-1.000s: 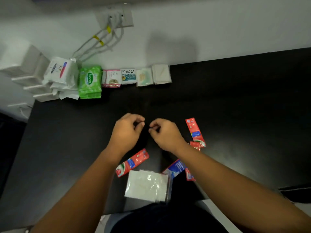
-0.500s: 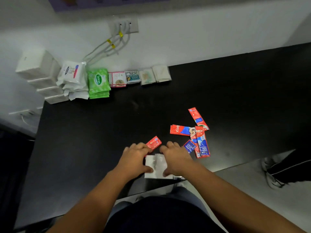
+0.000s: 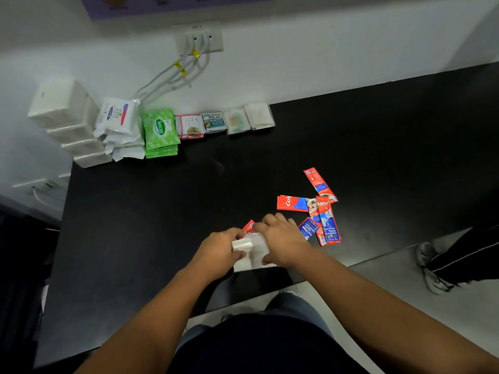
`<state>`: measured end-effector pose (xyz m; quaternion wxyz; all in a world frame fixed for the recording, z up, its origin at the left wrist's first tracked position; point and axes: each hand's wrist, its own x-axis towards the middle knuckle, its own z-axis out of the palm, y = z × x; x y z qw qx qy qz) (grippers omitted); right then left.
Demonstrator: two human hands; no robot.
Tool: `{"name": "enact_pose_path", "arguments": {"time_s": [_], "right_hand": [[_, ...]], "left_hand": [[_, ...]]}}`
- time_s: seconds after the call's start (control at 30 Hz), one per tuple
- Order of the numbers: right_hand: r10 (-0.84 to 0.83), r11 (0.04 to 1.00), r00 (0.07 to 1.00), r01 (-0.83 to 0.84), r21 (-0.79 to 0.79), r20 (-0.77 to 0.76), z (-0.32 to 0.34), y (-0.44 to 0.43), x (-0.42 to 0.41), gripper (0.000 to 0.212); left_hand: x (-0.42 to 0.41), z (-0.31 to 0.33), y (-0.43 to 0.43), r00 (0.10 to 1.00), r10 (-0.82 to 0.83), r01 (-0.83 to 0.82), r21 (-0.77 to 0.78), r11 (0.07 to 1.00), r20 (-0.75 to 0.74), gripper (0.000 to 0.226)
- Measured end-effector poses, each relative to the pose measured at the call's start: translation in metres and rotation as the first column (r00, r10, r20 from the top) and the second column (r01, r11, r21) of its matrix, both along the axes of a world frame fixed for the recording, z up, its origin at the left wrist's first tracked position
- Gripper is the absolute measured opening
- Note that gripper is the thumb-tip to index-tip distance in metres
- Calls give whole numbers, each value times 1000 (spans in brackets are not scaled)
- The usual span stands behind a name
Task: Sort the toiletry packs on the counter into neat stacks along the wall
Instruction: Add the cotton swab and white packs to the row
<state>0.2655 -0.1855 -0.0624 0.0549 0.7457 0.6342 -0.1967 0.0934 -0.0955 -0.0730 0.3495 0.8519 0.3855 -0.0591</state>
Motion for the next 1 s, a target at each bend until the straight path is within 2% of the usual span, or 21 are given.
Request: {"name": "enact_pose_path", "arguments": {"time_s": [0.07, 0.13, 0.2, 0.27, 0.33, 0.43, 0.53, 0.6, 0.73, 0.83, 0.9, 1.0], "right_hand": [[-70, 997, 995, 73, 34, -65, 2, 4, 5, 93], [-218, 965, 948, 245, 91, -231, 3, 10, 14, 100], [-391, 866, 798, 487, 109, -458, 5, 16, 23, 107], [-468, 768, 598, 640, 35, -651, 9, 23, 31, 104], [-454, 759, 458, 648, -63, -764, 14, 31, 40, 80], [-388, 795, 323, 591, -137, -863, 20, 46, 48, 31], [-365, 769, 251, 624, -139, -896, 20, 63, 62, 19], [-374, 749, 218, 644, -155, -902, 19, 75, 78, 18], [-381, 730, 148, 654, -199, -913, 21, 110, 113, 15], [-402, 682, 196, 716, -150, -894, 24, 147, 140, 16], [-405, 635, 236, 768, -87, -883, 26, 171, 157, 20], [-443, 590, 250, 804, -71, -861, 27, 203, 180, 24]], "left_hand": [[-2, 6, 7, 998, 34, -32, -35, 999, 60, 27], [0, 14, 16, 987, 108, -102, -57, 993, 117, 17], [4, 22, 26, 958, 227, -214, -89, 973, 175, 14], [11, 29, 35, 901, 364, -322, -197, 926, 235, 14], [22, 35, 40, 818, 505, -390, -381, 838, 275, 12], [47, 43, 45, 723, 628, -407, -559, 723, 287, 14], [76, 44, 50, 649, 704, -415, -643, 644, 287, 15], [95, 42, 58, 624, 728, -472, -605, 641, 284, 13], [133, 33, 89, 634, 684, -547, -415, 727, 361, 14], [165, 30, 119, 649, 623, -594, -222, 774, 436, 25], [188, 29, 142, 686, 561, -595, -85, 799, 464, 20], [221, 29, 176, 753, 525, -567, -14, 824, 397, 20]]}}
